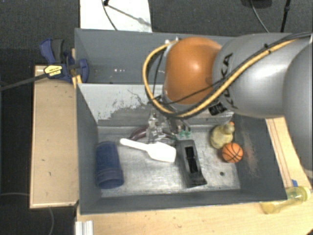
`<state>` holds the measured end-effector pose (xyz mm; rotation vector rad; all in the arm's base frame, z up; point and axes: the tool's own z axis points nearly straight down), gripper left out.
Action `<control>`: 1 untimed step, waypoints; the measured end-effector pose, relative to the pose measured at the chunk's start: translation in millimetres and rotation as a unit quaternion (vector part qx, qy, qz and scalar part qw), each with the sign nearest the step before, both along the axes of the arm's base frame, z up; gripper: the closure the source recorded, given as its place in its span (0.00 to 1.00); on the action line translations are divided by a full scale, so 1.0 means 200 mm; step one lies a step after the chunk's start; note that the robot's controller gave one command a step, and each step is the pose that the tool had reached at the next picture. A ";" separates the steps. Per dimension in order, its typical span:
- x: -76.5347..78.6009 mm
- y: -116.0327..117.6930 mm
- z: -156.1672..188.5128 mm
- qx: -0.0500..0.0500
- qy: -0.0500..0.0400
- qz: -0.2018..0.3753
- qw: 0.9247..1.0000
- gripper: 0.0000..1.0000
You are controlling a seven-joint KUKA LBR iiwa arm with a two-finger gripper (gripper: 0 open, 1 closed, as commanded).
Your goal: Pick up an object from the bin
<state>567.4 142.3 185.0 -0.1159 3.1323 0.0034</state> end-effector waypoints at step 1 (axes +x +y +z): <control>0.01 0.08 -0.17 -0.001 0.003 0.024 1.000 0.00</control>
Offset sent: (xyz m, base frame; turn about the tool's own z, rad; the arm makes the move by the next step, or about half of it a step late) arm 0.0000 0.0000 0.0000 0.0000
